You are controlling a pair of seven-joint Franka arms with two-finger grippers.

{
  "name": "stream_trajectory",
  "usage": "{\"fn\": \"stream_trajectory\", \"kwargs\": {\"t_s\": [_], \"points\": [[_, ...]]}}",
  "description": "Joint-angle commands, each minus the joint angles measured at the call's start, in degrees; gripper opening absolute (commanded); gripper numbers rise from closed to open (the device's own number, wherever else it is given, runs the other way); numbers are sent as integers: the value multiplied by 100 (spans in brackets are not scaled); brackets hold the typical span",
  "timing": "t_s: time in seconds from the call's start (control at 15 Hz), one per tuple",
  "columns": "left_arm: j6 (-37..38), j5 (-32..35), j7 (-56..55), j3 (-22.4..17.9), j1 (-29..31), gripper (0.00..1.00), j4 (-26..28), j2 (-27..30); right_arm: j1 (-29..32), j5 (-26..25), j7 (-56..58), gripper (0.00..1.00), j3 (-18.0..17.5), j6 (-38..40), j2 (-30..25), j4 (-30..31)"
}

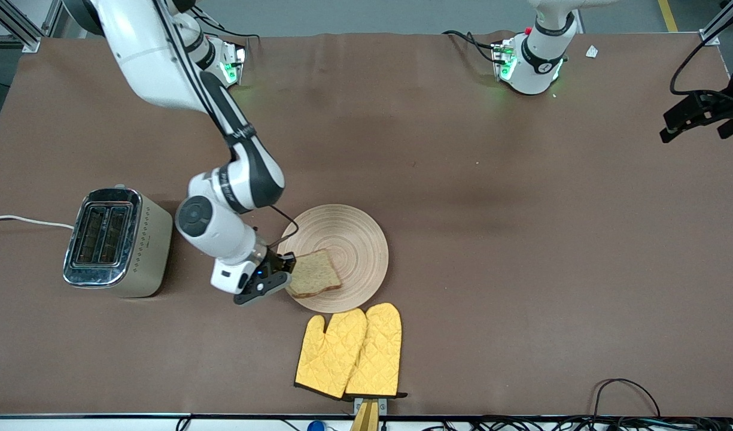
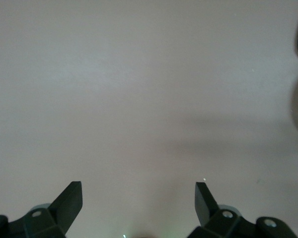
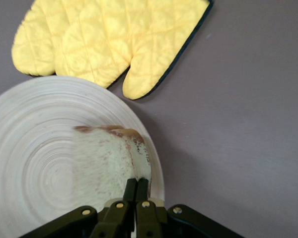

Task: Move plate and put bread in toaster
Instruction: 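Lift the bread and carry it above the toaster with the right gripper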

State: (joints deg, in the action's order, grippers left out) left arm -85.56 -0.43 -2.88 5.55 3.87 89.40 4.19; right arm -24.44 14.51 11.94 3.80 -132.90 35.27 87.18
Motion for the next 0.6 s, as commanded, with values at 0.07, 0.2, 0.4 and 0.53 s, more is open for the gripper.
{"fn": "stream_trajectory", "kwargs": {"t_s": [0.07,0.2,0.4,0.53], "points": [[40,16,112,306,8,100,138,144,-8,-631,-112,0,339,1026,-880,142],[-92,17,104,306,0,100,130,118,0,-1368,-209,0,515,1719,-1187,-15],[-101,130,7,385,-18,100,86,74,36,-2590,-236,0,726,2941,-1470,-367],[-75,288,7,403,-27,100,77,65,44,-3276,-236,0,928,3601,-1470,-823]]}}
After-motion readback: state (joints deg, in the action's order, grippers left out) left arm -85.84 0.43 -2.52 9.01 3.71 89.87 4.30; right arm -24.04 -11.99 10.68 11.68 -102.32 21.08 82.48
